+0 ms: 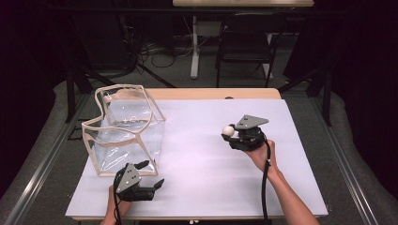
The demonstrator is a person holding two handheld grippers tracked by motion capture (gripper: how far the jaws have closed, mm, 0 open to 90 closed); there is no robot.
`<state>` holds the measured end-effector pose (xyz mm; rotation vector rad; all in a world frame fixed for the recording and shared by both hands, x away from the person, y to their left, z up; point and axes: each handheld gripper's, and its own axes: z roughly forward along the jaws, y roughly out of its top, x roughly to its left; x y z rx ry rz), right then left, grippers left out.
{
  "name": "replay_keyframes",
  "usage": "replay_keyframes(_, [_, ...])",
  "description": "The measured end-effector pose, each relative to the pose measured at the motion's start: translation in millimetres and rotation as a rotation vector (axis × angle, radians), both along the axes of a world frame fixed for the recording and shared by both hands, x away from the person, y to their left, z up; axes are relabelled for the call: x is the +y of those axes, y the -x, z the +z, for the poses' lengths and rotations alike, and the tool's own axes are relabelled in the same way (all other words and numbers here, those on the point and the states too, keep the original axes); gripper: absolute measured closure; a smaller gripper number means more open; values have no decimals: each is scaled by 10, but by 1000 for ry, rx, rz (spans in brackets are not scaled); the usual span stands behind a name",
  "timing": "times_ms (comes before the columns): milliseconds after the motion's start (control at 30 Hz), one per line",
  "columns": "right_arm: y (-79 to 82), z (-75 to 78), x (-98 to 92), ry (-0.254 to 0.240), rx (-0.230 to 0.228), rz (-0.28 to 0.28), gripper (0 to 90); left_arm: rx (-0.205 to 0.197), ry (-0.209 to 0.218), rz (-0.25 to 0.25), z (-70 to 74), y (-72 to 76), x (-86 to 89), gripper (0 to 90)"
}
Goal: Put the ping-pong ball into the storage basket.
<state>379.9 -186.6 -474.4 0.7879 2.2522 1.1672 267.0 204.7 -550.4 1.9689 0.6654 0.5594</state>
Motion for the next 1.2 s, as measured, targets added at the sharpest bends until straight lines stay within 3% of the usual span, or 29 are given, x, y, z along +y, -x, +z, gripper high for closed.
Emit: replay_keyframes(1200, [-162,122,239,21,-11,44,507,2,-3,1,0,2,5,158])
